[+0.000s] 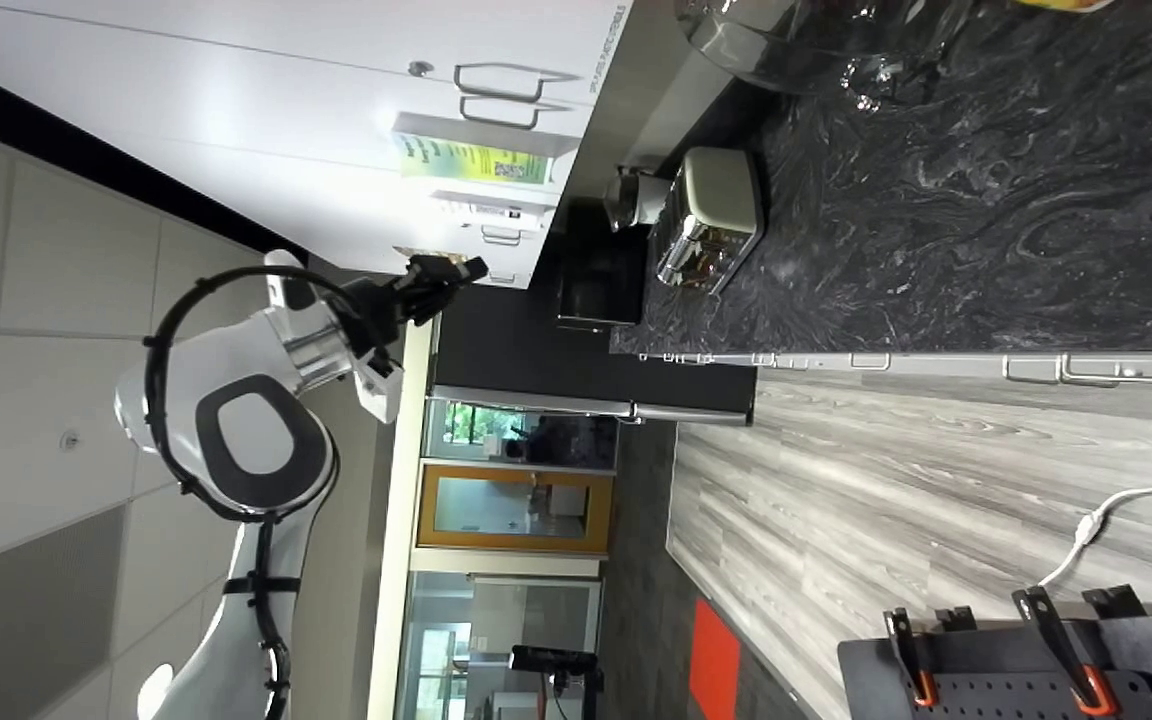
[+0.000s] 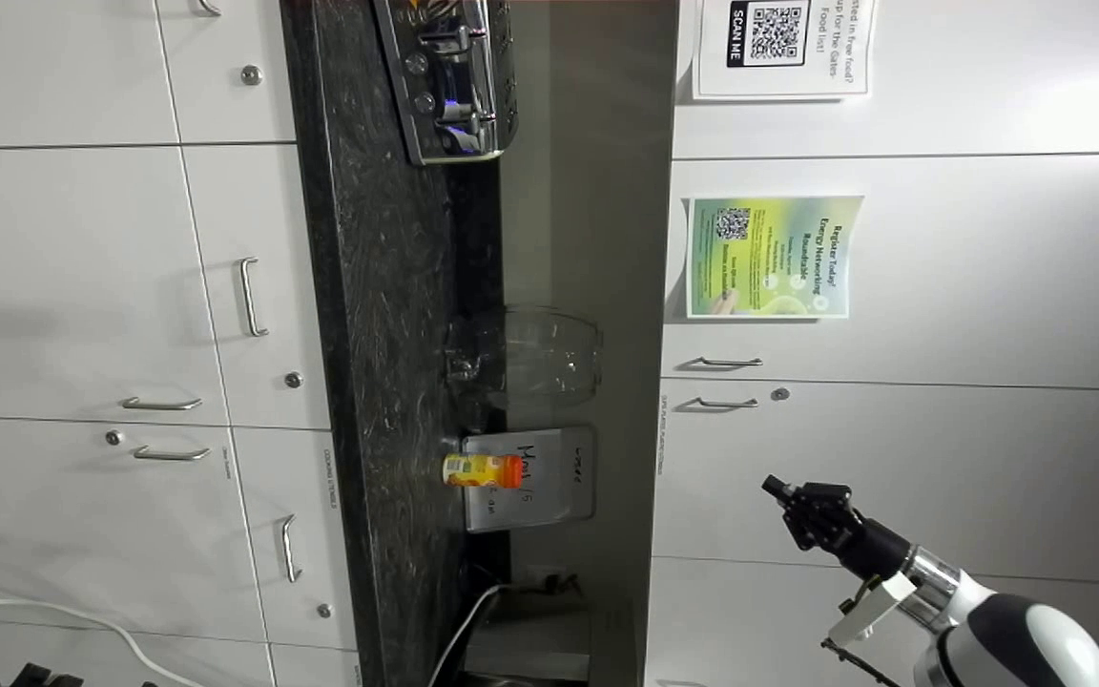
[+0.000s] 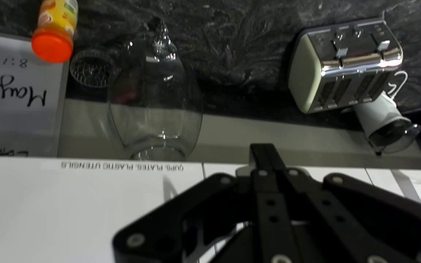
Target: Close the cupboard door
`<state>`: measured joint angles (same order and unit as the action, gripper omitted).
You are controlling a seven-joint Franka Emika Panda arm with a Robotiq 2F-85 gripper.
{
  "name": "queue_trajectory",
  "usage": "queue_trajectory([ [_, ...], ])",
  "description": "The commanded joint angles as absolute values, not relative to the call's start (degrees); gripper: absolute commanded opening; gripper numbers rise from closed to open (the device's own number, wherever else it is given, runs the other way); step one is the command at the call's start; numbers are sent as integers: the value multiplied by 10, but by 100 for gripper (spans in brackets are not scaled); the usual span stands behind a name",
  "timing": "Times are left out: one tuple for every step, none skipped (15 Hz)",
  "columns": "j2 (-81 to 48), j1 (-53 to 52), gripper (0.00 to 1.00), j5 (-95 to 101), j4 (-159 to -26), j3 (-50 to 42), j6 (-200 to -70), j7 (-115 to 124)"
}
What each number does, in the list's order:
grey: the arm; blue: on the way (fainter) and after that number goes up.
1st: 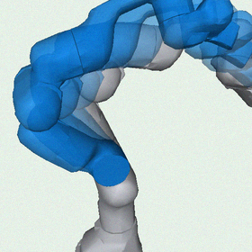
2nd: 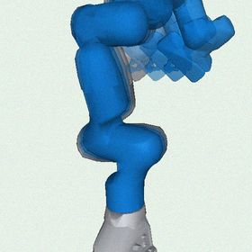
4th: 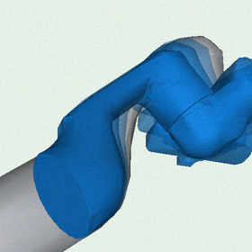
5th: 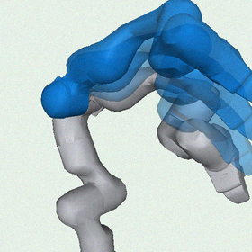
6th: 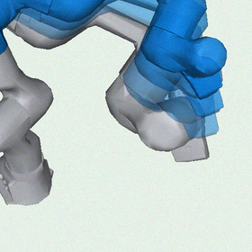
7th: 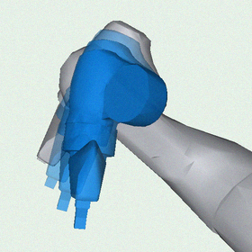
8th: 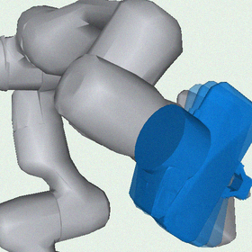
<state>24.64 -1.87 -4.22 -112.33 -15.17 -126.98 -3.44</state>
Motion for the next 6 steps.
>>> queue_trajectory([
  [225,1,0,-70,-1173,-134,-1287,-48],
  [217,3,0,-72,-1180,-132,-1285,-47],
  [211,6,0,-73,-1190,-129,-1286,-45],
  [206,8,0,-73,-1197,-126,-1287,-46],
  [201,10,0,-72,-1202,-123,-1286,-47],
  [198,9,0,-77,-1208,-122,-1292,-49],
])
